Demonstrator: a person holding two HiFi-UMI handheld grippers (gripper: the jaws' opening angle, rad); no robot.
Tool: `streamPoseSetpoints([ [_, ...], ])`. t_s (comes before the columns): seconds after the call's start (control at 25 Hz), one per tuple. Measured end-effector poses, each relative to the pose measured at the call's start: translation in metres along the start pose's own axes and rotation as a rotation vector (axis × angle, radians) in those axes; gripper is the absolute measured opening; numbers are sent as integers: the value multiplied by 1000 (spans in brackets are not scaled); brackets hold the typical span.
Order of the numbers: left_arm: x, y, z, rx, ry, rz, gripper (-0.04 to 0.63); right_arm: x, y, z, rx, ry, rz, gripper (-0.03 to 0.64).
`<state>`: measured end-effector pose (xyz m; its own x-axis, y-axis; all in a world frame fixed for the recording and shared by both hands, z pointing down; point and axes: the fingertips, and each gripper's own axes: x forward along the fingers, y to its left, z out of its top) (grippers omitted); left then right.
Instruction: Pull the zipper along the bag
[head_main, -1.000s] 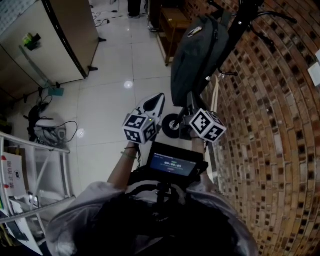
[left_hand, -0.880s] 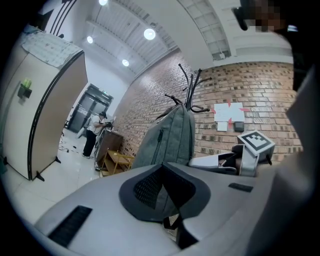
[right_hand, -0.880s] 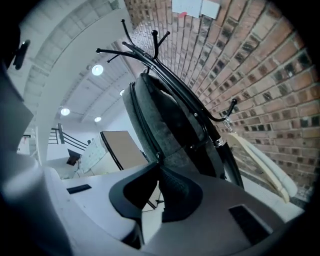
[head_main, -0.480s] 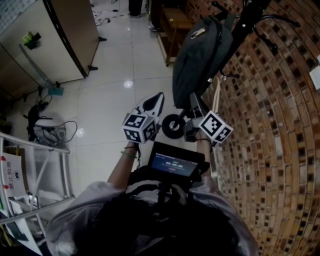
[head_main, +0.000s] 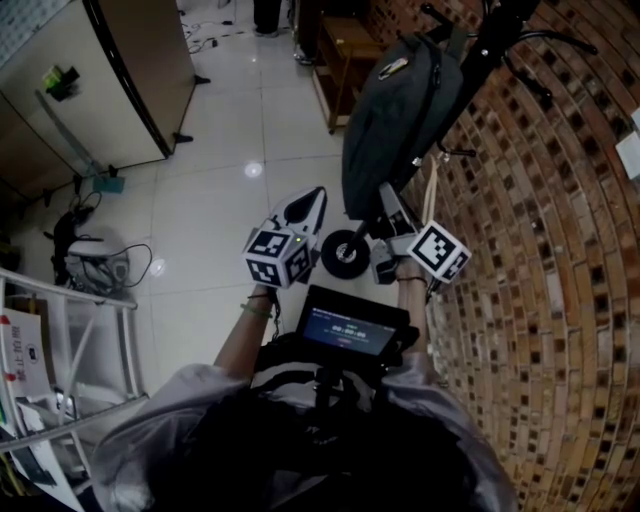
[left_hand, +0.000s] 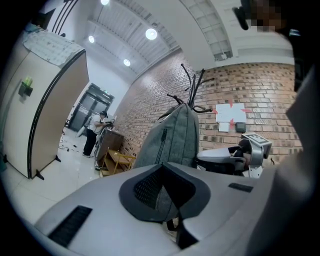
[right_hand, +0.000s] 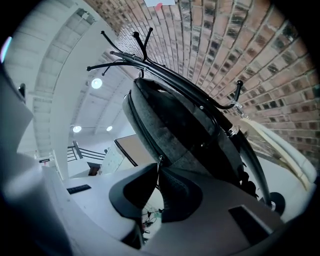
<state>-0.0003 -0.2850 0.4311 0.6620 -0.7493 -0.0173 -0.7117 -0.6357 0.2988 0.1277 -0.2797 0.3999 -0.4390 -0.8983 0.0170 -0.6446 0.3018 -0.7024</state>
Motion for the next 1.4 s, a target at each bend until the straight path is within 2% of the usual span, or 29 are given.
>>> streamPoseSetpoints([
  [0.44,1,0,-1,-2,6,-4,8,-2,1,6,-27,15,-11,8],
  [0.6,2,1,-3,-6,13,-5,8,6,27,10,111,-17,145,8],
  [0.64,3,0,-3,-6,13,-6,8,7,29,12,109,-16,146,9],
  [0.76,4,-1,-3,-6,12,-9,8,1,11,19,-28,18,11,15],
  [0.8,5,-1,-3,-5,11,-10,8,0,11,20,-31,18,7,16],
  [0.92,5,-1,-3,-6,9,-12,8,8,35,20,101,-19,150,16],
  [0.96,5,0,-3,-7,8,-12,8,8,38,22,103,-24,162,20],
  [1.08,5,1,-3,-9,7,-10,8,8,34,28,48,-15,117,20],
  [1.2,6,0,-4,-6,11,-13,8,11,45,33,66,-22,154,20],
  [1.32,6,-2,-5,-6,12,-17,8,8,36,40,-10,-12,76,23],
  [1.4,7,-2,-5,-6,12,-18,8,9,43,44,5,-22,103,21],
])
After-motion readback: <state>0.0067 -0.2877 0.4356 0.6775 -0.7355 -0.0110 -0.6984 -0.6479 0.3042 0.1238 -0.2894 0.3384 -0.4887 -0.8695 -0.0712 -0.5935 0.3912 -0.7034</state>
